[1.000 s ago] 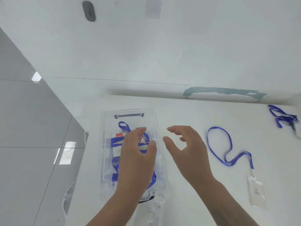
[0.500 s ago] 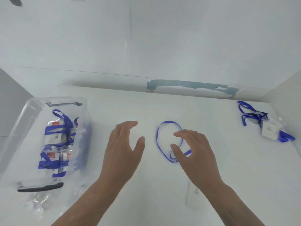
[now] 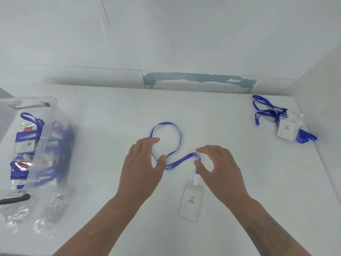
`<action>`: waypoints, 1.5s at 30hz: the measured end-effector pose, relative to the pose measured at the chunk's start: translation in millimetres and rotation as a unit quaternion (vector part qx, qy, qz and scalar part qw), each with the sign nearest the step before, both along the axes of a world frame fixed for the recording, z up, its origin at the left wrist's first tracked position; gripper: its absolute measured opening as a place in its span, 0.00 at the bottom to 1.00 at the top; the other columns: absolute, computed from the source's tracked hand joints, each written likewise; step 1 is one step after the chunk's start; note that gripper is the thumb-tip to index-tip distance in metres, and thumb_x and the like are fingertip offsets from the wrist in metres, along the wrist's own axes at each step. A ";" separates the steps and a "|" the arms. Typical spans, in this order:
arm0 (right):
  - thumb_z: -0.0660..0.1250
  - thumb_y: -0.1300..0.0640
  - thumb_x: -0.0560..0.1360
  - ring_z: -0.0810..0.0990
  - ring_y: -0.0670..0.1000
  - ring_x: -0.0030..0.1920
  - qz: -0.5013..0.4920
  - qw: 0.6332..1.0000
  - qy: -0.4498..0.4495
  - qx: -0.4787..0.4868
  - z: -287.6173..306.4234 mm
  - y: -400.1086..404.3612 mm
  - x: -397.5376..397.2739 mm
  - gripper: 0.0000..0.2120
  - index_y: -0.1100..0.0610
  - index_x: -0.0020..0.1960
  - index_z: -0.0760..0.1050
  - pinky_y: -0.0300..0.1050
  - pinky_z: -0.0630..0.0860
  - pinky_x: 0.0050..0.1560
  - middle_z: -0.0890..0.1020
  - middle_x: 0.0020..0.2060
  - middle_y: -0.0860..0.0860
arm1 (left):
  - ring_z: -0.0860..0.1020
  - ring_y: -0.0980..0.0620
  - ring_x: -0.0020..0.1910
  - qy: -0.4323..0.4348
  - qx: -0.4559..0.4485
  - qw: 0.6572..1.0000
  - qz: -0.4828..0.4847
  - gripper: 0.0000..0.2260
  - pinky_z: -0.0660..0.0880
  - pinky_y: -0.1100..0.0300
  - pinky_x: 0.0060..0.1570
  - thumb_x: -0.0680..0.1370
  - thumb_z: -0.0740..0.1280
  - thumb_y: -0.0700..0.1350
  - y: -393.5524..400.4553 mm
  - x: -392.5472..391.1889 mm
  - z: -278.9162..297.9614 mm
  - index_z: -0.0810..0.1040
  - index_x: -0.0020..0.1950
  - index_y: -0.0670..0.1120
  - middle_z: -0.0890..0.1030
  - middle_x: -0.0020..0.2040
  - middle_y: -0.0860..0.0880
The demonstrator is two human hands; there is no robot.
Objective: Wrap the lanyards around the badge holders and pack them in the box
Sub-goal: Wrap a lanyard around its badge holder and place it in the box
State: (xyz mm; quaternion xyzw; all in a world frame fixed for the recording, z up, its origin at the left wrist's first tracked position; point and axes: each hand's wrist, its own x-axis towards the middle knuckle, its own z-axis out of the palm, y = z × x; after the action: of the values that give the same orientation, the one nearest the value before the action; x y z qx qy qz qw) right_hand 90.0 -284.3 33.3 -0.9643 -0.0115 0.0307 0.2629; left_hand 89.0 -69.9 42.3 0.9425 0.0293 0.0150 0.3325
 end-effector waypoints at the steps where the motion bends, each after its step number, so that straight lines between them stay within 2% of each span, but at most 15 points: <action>1: 0.66 0.47 0.76 0.69 0.39 0.59 -0.001 1.000 0.010 -0.005 -3.1 -2.3 0.2 0.13 0.41 0.60 0.74 0.32 0.66 0.50 0.75 0.56 0.34 | 0.66 0.62 0.60 0.005 0.004 1.000 -0.005 0.19 0.63 0.65 0.57 0.77 0.67 0.47 -2.2 0.0 -3.4 0.71 0.68 0.52 0.71 0.65 0.59; 7: 0.65 0.44 0.76 0.75 0.43 0.52 -0.036 0.988 0.148 -0.015 -30.6 -14.0 -7.6 0.15 0.43 0.62 0.73 0.40 0.72 0.50 0.77 0.52 0.38 | 0.73 0.52 0.59 0.055 0.034 0.997 -0.038 0.17 0.69 0.60 0.55 0.78 0.66 0.49 -17.3 -11.9 -29.4 0.72 0.66 0.50 0.75 0.62 0.55; 13: 0.66 0.37 0.72 0.78 0.47 0.48 -0.117 0.959 0.255 -0.029 -67.1 -6.5 -18.4 0.18 0.45 0.57 0.73 0.43 0.73 0.46 0.78 0.47 0.41 | 0.71 0.53 0.63 0.164 0.066 0.982 -0.073 0.21 0.70 0.58 0.59 0.78 0.65 0.55 -39.3 -35.1 -69.6 0.69 0.69 0.53 0.73 0.65 0.56; 21: 0.66 0.42 0.70 0.79 0.48 0.41 -0.164 0.947 0.274 -0.033 -79.6 5.8 -12.2 0.10 0.48 0.45 0.77 0.40 0.69 0.36 0.80 0.41 0.42 | 0.71 0.53 0.62 0.212 0.073 0.971 -0.084 0.23 0.71 0.57 0.58 0.76 0.65 0.59 -60.0 -46.1 -97.7 0.70 0.69 0.54 0.73 0.63 0.56; 24: 0.67 0.42 0.68 0.80 0.48 0.38 -0.197 0.941 0.274 0.007 -78.4 -0.5 -12.0 0.11 0.49 0.42 0.78 0.41 0.73 0.37 0.81 0.36 0.43 | 0.71 0.54 0.61 0.233 0.051 0.969 -0.068 0.22 0.72 0.57 0.58 0.76 0.66 0.59 -63.2 -44.6 -95.9 0.70 0.68 0.55 0.73 0.62 0.57; 26: 0.69 0.43 0.68 0.80 0.51 0.35 -0.246 0.927 0.266 0.100 -74.4 -4.4 -10.2 0.13 0.53 0.40 0.80 0.48 0.78 0.40 0.82 0.34 0.49 | 0.73 0.56 0.59 0.271 -0.012 0.962 -0.028 0.21 0.73 0.59 0.56 0.75 0.68 0.58 -62.9 -40.8 -92.0 0.71 0.66 0.56 0.74 0.59 0.59; 28: 0.72 0.47 0.69 0.79 0.51 0.32 -0.311 0.880 0.268 0.237 -66.9 -7.8 -8.9 0.12 0.56 0.39 0.81 0.51 0.82 0.43 0.82 0.33 0.52 | 0.78 0.58 0.52 0.315 -0.133 0.939 0.037 0.15 0.75 0.61 0.50 0.74 0.71 0.55 -58.4 -36.1 -86.6 0.75 0.59 0.57 0.78 0.54 0.60; 30: 0.74 0.51 0.69 0.79 0.50 0.32 -0.368 0.813 0.288 0.347 -55.9 -11.4 -8.0 0.11 0.59 0.41 0.81 0.45 0.83 0.41 0.81 0.35 0.51 | 0.81 0.58 0.44 0.334 -0.296 0.888 0.112 0.09 0.79 0.62 0.44 0.74 0.73 0.48 -52.1 -29.2 -78.9 0.80 0.53 0.53 0.83 0.50 0.55; 32: 0.74 0.53 0.69 0.79 0.50 0.32 -0.402 0.756 0.309 0.414 -46.9 -13.7 -9.5 0.10 0.60 0.41 0.79 0.43 0.82 0.40 0.80 0.35 0.50 | 0.81 0.56 0.38 0.348 -0.431 0.816 0.165 0.08 0.82 0.58 0.47 0.74 0.74 0.43 -45.6 -26.3 -67.7 0.83 0.52 0.49 0.84 0.46 0.50; 34: 0.74 0.54 0.69 0.79 0.51 0.33 -0.399 0.727 0.321 0.457 -38.2 -16.2 -11.1 0.09 0.58 0.42 0.78 0.44 0.81 0.40 0.79 0.35 0.51 | 0.80 0.54 0.38 0.344 -0.475 0.793 0.167 0.07 0.82 0.52 0.52 0.74 0.74 0.41 -38.9 -23.0 -55.8 0.85 0.52 0.46 0.84 0.43 0.49; 37: 0.71 0.52 0.74 0.82 0.51 0.39 -0.357 0.760 0.290 0.459 -25.7 -21.0 -15.6 0.07 0.56 0.46 0.80 0.45 0.79 0.41 0.83 0.42 0.50 | 0.83 0.45 0.50 0.332 -0.476 0.804 0.132 0.07 0.82 0.50 0.52 0.76 0.72 0.43 -29.5 -13.7 -36.5 0.85 0.53 0.47 0.86 0.51 0.47; 39: 0.65 0.56 0.79 0.83 0.49 0.51 -0.306 0.805 0.225 0.455 -14.1 -22.4 -15.7 0.08 0.51 0.54 0.82 0.46 0.79 0.50 0.84 0.53 0.48 | 0.81 0.44 0.49 0.325 -0.478 0.809 0.108 0.07 0.81 0.55 0.46 0.76 0.72 0.44 -22.8 -2.9 -19.6 0.86 0.53 0.49 0.85 0.53 0.46; 41: 0.60 0.61 0.80 0.80 0.45 0.60 -0.227 0.832 0.202 0.464 -1.3 -19.6 -14.6 0.15 0.47 0.59 0.81 0.43 0.75 0.60 0.83 0.57 0.44 | 0.79 0.46 0.47 0.328 -0.488 0.805 0.078 0.07 0.81 0.57 0.44 0.76 0.72 0.45 -18.7 8.3 -1.1 0.86 0.53 0.49 0.84 0.52 0.44; 42: 0.59 0.62 0.81 0.79 0.41 0.60 -0.187 0.841 0.206 0.464 6.6 -16.1 -13.9 0.16 0.48 0.59 0.81 0.38 0.73 0.60 0.83 0.56 0.42 | 0.80 0.46 0.48 0.331 -0.497 0.799 0.068 0.08 0.81 0.57 0.44 0.76 0.71 0.45 -18.4 13.5 8.4 0.85 0.54 0.48 0.85 0.53 0.42; 45: 0.59 0.63 0.81 0.79 0.31 0.48 -0.123 0.846 0.217 0.472 29.1 2.6 -10.1 0.11 0.57 0.54 0.81 0.22 0.70 0.47 0.85 0.45 0.37 | 0.84 0.45 0.49 0.324 -0.528 0.782 0.059 0.08 0.82 0.57 0.42 0.77 0.70 0.43 -21.5 28.2 33.1 0.84 0.54 0.45 0.86 0.53 0.45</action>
State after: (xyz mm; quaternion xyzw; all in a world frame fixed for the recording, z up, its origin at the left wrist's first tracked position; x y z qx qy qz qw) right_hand 79.9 -281.6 62.4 -0.6860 0.1518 0.1970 0.6838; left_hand 117.2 -91.4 75.4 0.5650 0.1940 -0.2901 0.7477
